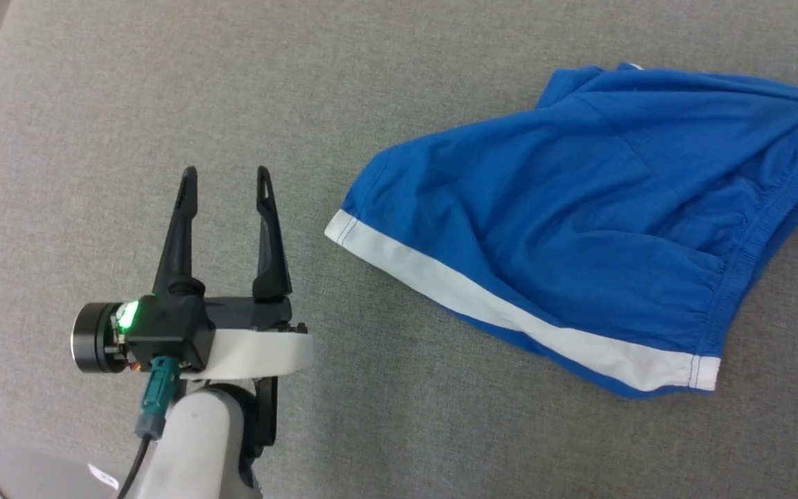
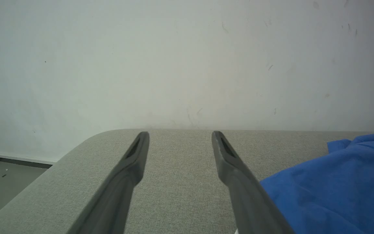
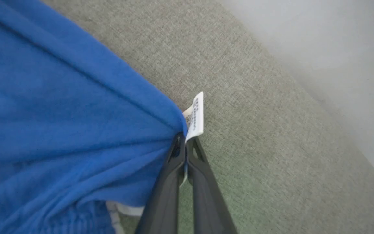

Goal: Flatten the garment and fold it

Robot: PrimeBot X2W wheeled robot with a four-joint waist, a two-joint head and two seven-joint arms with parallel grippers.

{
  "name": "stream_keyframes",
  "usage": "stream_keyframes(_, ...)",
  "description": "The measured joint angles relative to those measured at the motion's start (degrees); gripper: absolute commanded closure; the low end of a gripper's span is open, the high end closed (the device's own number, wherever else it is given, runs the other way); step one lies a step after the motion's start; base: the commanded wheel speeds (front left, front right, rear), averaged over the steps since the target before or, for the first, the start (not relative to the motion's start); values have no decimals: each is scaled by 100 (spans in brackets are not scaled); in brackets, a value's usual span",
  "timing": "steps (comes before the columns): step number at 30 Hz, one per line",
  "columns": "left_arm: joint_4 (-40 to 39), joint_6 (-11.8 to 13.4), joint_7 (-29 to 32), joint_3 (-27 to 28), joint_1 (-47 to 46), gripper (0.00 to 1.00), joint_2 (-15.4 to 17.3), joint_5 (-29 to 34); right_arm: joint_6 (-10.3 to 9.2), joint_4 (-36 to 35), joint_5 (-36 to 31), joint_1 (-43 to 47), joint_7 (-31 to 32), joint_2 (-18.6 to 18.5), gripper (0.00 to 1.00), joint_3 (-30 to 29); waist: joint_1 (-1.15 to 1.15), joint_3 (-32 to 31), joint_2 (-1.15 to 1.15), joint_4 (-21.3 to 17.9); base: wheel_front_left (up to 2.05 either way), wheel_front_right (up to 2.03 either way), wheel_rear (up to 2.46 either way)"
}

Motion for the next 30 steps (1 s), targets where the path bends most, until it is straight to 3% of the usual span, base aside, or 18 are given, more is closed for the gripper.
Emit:
stream_keyframes(2,46,-3,0,21,0,0,-1,14,-4,105,-2,10,-115,87,100,3,0,-18,-1,-28,0,0,0)
stream_keyframes(3,77,-33,0,36,1,0,-2,22,-5,169,-2,25,-241,135,59,0,0,-38,-1,-46,0,0,0)
stream_keyframes(4,98,-44,0,56,0,0,-2,30,-4,235,1,43,-396,190,5,-10,1,-66,-1,-67,0,0,0)
stream_keyframes(5,116,-54,0,79,-1,0,3,58,-5,276,24,69,-553,248,0,-24,1,-102,-1,-90,0,0,0)
stream_keyframes(14,672,-427,0,372,-79,0,600,116,2,531,-494,81,-2418,765,0,-56,-1,-618,-1,-407,0,0,0)
stream_keyframes(20,1564,-1121,0,453,-460,0,1046,-113,2,505,-905,73,-2998,926,0,-571,-1,-1009,-1,-679,0,0,0)
stream_keyframes(25,2284,-1645,526,263,-1078,0,1473,-334,2,-594,-1767,366,-3026,789,0,-2070,-1,-1221,-1,-946,0,0,0)
stream_keyframes(30,2576,-1764,1538,-367,-1575,0,1801,-760,2,-1958,-2881,1757,-3026,826,0,-3968,-1,-1339,-1,-1180,0,0,0)
